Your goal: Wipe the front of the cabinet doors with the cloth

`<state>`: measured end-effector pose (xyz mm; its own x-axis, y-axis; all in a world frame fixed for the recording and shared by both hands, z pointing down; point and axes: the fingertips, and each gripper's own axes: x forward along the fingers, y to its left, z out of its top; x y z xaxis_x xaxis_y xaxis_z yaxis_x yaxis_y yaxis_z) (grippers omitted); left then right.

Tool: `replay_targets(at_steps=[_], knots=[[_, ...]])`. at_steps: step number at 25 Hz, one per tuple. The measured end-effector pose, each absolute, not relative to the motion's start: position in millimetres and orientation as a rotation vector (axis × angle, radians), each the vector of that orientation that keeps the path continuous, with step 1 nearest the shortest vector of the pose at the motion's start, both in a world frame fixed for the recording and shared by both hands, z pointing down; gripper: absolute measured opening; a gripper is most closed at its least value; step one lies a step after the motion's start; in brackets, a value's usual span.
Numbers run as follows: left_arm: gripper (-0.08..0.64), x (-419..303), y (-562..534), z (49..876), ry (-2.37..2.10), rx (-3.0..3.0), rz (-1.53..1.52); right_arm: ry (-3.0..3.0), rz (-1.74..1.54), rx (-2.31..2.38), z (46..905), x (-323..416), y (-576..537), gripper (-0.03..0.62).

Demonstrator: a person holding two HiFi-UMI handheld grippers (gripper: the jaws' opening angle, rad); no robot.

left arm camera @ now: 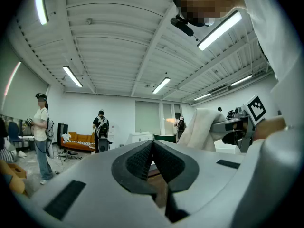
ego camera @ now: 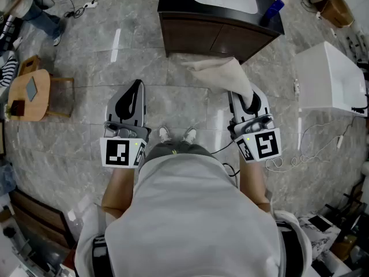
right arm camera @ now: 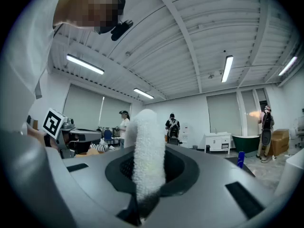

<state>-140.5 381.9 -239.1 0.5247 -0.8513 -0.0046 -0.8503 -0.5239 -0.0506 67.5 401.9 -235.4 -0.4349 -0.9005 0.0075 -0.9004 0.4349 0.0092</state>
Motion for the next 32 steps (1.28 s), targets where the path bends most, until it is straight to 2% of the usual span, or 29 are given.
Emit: replay_targets(at_steps=[15,20,32], knots=[[0.018,-109.8,383.8,-235.7,1.535,-2.669,-0.061,-2.729,0.074,1.655,-226.2,104.5,407.7,0.069],[0.018,-119.3,369.1,-227.3,1.588,-2.648,-0.087,-2.741,0.145,1.635,-208.5,103.6,386.1,0.069],[0.018,-126.4,237.7,-200.0,1.540,-2.751,-0.038,-2.636,0.220,1.645,-187.1,86.7,271.7,0.069]])
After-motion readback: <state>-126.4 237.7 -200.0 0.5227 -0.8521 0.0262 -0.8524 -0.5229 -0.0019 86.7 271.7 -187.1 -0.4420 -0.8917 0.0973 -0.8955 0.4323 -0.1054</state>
